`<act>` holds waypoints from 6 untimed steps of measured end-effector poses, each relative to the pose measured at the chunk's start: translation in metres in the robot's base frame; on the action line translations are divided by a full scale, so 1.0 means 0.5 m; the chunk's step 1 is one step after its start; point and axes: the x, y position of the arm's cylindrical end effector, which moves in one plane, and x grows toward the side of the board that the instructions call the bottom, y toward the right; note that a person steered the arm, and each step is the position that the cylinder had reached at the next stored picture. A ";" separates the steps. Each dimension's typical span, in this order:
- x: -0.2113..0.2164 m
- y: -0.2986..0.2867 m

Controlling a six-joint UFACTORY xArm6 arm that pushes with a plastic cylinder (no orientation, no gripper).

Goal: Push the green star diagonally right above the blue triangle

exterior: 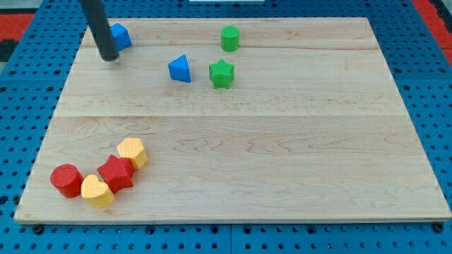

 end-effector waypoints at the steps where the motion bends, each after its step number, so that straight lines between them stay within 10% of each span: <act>1: 0.001 0.133; 6: -0.180 0.417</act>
